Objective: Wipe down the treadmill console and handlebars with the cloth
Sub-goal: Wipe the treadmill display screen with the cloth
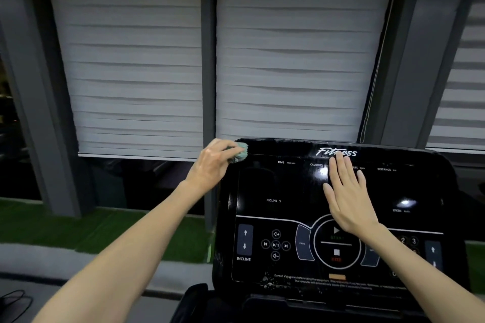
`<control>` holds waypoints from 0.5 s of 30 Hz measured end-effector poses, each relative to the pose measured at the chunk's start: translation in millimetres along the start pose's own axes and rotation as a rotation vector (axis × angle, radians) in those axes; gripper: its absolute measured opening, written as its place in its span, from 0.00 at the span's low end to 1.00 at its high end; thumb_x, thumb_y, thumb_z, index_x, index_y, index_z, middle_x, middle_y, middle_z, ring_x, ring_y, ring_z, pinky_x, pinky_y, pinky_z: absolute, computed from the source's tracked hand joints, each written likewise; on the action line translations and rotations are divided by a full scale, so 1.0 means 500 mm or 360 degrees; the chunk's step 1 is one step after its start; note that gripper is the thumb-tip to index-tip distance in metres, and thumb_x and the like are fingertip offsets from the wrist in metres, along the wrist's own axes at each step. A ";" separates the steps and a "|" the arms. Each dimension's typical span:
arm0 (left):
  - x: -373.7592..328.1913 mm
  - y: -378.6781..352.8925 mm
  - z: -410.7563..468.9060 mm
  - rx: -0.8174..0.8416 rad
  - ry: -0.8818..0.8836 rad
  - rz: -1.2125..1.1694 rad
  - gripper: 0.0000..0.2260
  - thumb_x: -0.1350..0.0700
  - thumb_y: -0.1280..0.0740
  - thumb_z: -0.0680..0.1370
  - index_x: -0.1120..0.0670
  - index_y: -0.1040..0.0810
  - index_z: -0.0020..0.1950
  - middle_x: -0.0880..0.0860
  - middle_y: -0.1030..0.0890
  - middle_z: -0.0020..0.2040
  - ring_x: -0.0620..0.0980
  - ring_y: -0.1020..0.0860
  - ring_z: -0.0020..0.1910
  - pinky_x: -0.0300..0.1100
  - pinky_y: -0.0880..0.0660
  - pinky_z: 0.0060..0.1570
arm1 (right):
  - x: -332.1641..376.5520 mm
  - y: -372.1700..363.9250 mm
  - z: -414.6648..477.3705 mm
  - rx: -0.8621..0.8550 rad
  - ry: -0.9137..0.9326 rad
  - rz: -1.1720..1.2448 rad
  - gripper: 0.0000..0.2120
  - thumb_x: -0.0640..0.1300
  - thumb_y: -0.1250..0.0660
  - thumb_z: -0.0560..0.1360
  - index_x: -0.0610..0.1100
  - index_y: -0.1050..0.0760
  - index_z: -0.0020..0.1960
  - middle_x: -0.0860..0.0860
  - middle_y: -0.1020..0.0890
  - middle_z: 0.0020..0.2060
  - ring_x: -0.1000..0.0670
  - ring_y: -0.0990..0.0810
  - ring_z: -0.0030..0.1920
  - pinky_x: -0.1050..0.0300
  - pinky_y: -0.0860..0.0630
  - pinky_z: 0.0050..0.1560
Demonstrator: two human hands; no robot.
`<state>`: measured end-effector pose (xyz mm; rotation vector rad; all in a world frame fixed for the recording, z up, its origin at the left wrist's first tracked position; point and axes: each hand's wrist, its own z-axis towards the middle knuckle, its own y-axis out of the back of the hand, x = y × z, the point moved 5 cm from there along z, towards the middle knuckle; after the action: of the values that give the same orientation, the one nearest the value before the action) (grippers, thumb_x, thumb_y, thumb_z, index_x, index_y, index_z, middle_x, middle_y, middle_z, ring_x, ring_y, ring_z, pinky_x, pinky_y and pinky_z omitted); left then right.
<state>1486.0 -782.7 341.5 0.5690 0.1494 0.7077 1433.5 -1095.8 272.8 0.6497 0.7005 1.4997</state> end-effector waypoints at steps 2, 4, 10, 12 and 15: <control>-0.006 0.005 -0.025 0.0027 -0.0011 -0.0004 0.27 0.81 0.34 0.62 0.60 0.16 0.55 0.57 0.17 0.51 0.59 0.20 0.48 0.48 0.20 0.46 | 0.002 -0.002 0.000 -0.0009 -0.0010 -0.0011 0.30 0.55 0.62 0.81 0.42 0.58 0.78 0.48 0.58 0.78 0.49 0.62 0.77 0.44 0.53 0.75; -0.017 0.000 -0.058 0.0040 -0.0015 -0.0020 0.26 0.80 0.33 0.62 0.60 0.16 0.56 0.56 0.18 0.52 0.57 0.21 0.49 0.47 0.19 0.47 | 0.001 -0.002 0.001 -0.0024 -0.0016 -0.0010 0.29 0.55 0.61 0.81 0.42 0.58 0.78 0.47 0.57 0.78 0.49 0.61 0.77 0.43 0.51 0.75; -0.084 -0.029 -0.197 0.0054 0.0021 -0.0107 0.22 0.75 0.32 0.66 0.59 0.16 0.56 0.54 0.17 0.52 0.50 0.26 0.53 0.39 0.22 0.52 | 0.008 0.005 0.000 -0.0016 -0.0008 -0.0014 0.30 0.54 0.60 0.81 0.40 0.54 0.78 0.45 0.54 0.78 0.46 0.56 0.78 0.40 0.47 0.73; -0.103 -0.044 -0.252 0.0055 0.0040 -0.0161 0.20 0.73 0.33 0.68 0.59 0.16 0.56 0.54 0.18 0.52 0.50 0.26 0.53 0.41 0.20 0.52 | 0.009 0.007 0.000 -0.0006 -0.0012 -0.0010 0.30 0.54 0.59 0.81 0.39 0.53 0.78 0.45 0.54 0.78 0.45 0.55 0.78 0.39 0.46 0.72; -0.123 -0.063 -0.311 0.0127 0.0063 -0.0235 0.16 0.69 0.34 0.73 0.57 0.18 0.58 0.52 0.19 0.54 0.50 0.25 0.54 0.44 0.19 0.48 | 0.010 0.009 0.000 0.0015 -0.0014 -0.0008 0.31 0.54 0.59 0.81 0.39 0.52 0.78 0.44 0.53 0.78 0.44 0.53 0.78 0.38 0.45 0.72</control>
<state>1408.4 -773.5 190.4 0.6138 0.2548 0.5713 1430.3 -1091.1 276.1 0.6613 0.7024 1.4890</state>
